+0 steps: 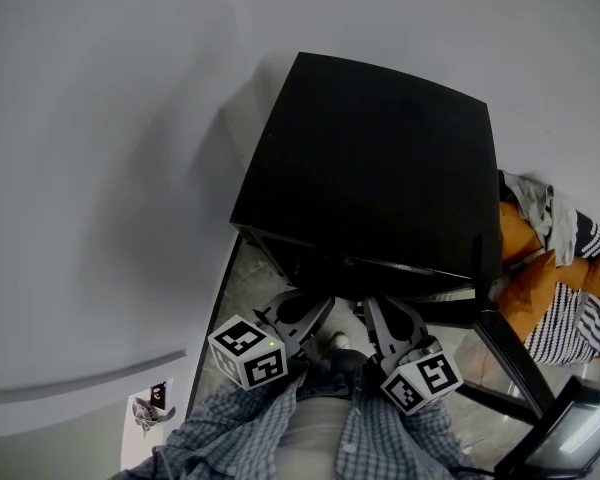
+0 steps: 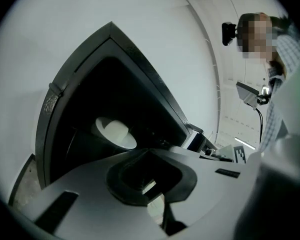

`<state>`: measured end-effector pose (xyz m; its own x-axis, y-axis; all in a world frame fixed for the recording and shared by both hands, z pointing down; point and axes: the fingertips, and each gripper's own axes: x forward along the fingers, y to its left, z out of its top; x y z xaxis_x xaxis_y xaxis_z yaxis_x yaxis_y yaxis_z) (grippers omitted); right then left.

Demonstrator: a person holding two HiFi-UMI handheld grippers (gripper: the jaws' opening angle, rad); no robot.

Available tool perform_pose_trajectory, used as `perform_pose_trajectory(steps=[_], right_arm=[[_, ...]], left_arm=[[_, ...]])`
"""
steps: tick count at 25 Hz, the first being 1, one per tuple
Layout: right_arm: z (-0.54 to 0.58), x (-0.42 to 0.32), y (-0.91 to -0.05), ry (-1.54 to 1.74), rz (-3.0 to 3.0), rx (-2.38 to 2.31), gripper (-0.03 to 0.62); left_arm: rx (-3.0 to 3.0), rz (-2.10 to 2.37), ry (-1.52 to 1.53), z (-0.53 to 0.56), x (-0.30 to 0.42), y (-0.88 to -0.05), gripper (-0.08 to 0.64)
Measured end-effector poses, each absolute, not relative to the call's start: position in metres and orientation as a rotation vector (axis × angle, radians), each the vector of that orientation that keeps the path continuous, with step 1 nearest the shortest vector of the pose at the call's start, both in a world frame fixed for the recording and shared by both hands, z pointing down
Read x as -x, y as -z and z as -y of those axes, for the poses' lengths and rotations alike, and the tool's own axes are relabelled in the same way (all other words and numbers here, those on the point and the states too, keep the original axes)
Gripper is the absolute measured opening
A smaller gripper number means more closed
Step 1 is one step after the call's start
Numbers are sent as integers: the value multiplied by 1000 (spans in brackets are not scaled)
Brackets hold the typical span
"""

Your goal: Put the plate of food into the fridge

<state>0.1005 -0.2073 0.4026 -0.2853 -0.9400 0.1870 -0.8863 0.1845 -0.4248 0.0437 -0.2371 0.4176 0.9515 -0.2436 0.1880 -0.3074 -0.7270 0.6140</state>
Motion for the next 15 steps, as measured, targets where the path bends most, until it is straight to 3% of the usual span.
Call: perform_pose_trajectory(steps=[15], right_arm=[[202,-100,-405,742,-2295,1798,6]], left_arm=[[-2419,333,-149,228,-50,-418,6]])
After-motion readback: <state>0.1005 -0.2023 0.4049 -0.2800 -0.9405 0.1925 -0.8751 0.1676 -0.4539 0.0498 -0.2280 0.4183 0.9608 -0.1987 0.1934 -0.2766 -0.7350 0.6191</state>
